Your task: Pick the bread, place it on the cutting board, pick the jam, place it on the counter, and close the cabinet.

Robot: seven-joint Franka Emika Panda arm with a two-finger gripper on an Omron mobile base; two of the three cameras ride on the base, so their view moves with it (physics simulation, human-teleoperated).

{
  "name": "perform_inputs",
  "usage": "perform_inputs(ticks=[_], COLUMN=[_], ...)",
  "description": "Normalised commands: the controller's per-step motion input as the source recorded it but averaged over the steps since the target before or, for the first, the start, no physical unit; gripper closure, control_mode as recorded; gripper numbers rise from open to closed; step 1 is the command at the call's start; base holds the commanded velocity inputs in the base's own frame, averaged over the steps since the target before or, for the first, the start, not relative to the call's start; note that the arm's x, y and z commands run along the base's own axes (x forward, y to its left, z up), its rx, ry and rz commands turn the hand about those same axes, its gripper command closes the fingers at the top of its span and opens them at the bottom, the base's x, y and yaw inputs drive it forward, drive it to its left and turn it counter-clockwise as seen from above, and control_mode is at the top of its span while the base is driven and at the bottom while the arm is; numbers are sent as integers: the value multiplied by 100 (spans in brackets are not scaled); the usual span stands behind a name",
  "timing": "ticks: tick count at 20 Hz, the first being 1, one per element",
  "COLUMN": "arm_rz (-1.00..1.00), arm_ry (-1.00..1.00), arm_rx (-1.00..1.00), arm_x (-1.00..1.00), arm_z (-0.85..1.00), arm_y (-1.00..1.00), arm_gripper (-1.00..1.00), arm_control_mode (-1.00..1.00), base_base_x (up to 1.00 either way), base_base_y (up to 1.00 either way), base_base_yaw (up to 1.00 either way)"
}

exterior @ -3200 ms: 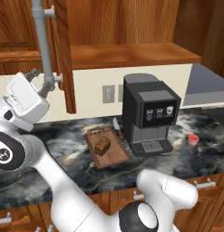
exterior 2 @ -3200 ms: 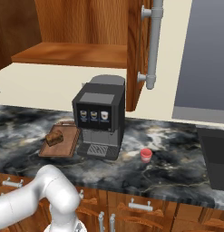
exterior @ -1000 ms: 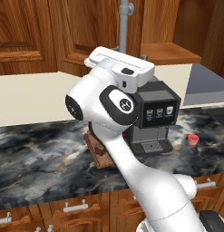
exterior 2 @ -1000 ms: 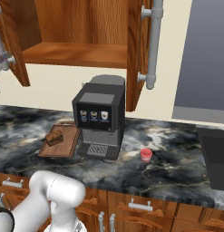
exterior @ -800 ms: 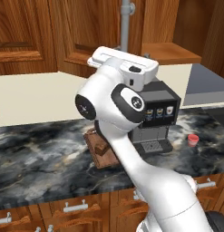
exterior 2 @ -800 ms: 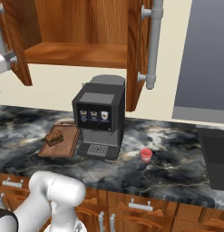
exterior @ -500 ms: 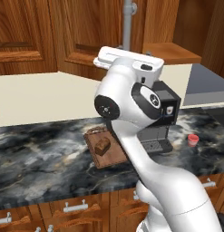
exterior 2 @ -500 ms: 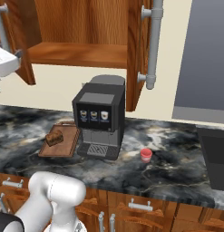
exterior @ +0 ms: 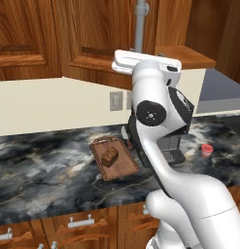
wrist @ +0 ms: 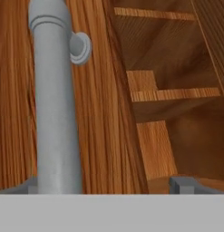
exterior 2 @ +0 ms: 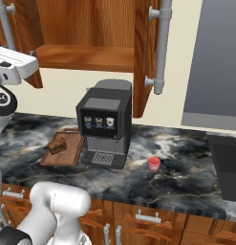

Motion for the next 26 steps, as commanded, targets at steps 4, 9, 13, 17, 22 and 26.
perform_inputs(ticks=[4,9,13,17,22,26], arm_rz=[18,11,3,0,0,0], arm_ry=[-3,-5,-5,-6,-6,-5], arm_rx=[0,0,0,0,0,0], arm_x=[36,42,47,49,46,51], arm_z=[-23,-22,-19,-19,-18,-14], arm_y=[-20,-21,-21,-19,-16,-12], arm_gripper=[-100,-100,-100,-100,-100,-100], arm_control_mode=[-100,-100,-100,-100,-100,-100], base_base_x=[0,0,0,0,0,0], base_base_y=[0,0,0,0,0,0], base_base_yaw=[0,0,0,0,0,0])
